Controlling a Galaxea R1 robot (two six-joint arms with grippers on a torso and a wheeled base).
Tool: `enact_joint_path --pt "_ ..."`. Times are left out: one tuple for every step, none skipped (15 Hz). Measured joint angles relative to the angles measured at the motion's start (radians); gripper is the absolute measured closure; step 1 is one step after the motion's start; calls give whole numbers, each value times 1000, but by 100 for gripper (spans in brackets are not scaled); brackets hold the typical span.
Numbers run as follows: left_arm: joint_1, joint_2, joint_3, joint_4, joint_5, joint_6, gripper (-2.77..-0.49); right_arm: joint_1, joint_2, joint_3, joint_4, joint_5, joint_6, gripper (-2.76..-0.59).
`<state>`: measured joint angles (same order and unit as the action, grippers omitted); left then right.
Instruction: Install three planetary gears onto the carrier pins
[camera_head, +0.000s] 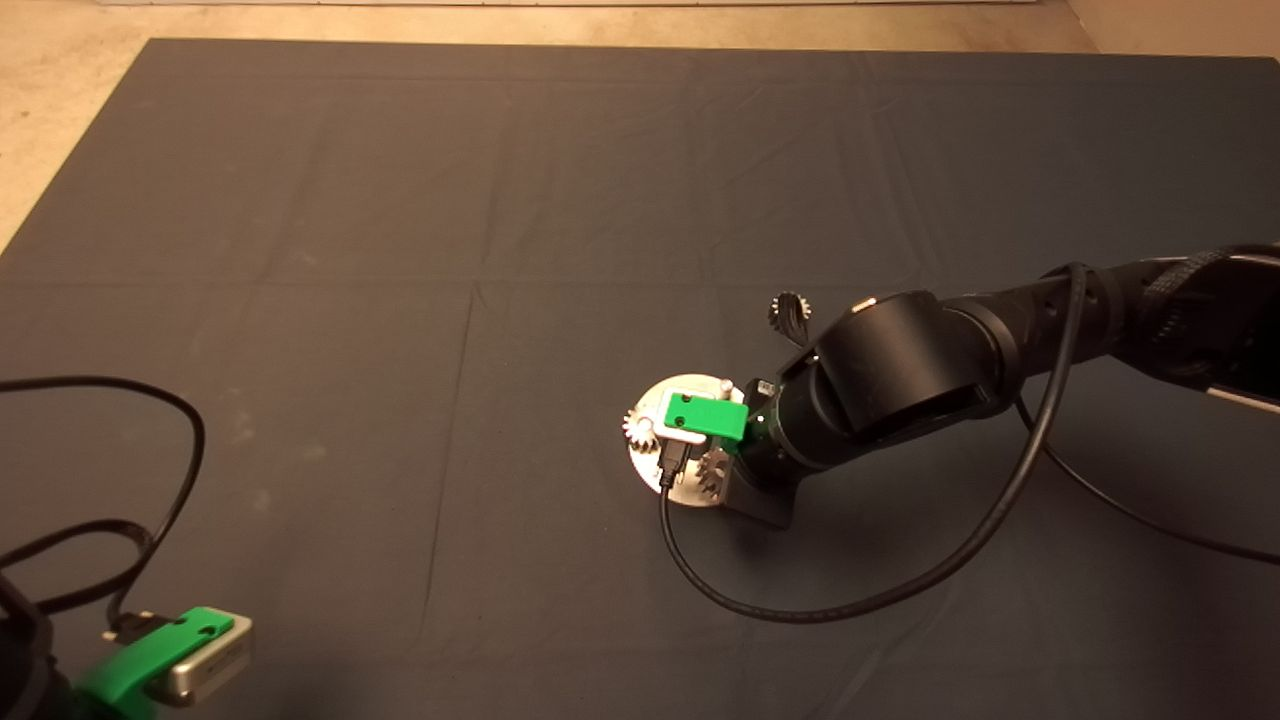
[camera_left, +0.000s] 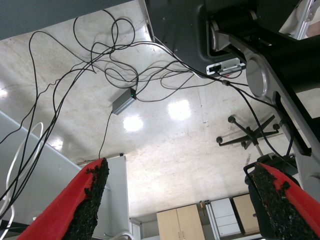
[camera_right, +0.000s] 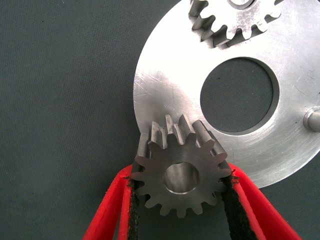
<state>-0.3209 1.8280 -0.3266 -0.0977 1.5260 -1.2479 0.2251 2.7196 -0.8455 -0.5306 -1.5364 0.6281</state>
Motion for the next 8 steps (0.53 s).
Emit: enact_joint_path --pt "0 0 0 0 0 0 -204 0 -1 0 0 2 -1 -96" --pt "0 0 0 0 0 0 -204 1 -3 0 0 6 -3 -95" --pt "0 0 0 0 0 0 -204 1 -2 0 1 5 -3 -95" --pt "0 0 0 0 0 0 -204 2 -2 0 1 6 -3 -95" --pt "0 0 0 0 0 0 -204 2 -3 0 1 5 -4 -95" --pt "0 0 0 0 0 0 -204 4 -3 -2 1 4 -4 -95" --pt "0 0 0 0 0 0 -204 8 -4 -3 1 3 -4 -95" --pt "0 -2 0 0 0 0 -204 13 -4 -4 2 1 -4 -95"
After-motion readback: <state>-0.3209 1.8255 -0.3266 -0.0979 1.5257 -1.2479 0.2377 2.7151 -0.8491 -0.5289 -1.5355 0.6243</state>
